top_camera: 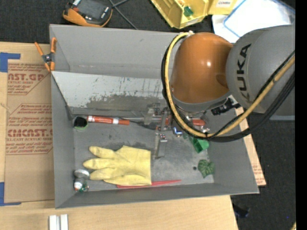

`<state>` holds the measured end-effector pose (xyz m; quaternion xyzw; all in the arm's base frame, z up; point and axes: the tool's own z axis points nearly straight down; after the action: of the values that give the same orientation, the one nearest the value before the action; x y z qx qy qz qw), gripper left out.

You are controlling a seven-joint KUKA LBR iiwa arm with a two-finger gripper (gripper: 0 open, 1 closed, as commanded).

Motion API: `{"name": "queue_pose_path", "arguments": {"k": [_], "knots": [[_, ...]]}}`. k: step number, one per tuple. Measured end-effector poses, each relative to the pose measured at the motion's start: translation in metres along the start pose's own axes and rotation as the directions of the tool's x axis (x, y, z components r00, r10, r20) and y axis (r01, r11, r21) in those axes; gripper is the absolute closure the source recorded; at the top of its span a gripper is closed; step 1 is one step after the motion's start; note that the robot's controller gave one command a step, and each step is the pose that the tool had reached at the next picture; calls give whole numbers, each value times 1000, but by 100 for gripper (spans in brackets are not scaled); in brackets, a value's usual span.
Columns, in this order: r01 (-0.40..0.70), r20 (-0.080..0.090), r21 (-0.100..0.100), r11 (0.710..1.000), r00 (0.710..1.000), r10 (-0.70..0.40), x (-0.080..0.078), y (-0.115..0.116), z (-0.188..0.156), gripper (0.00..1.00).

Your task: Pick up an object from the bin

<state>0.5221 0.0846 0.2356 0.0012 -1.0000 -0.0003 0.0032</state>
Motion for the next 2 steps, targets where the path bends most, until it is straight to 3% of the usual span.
{"name": "queue_pose_path", "arguments": {"k": [1, 2], "knots": [[-2, 8, -1, 1000, 1000, 2, -1, -1, -5, 0], [80, 9, -2, 997, 997, -79, 28, 49, 128, 0]]}}
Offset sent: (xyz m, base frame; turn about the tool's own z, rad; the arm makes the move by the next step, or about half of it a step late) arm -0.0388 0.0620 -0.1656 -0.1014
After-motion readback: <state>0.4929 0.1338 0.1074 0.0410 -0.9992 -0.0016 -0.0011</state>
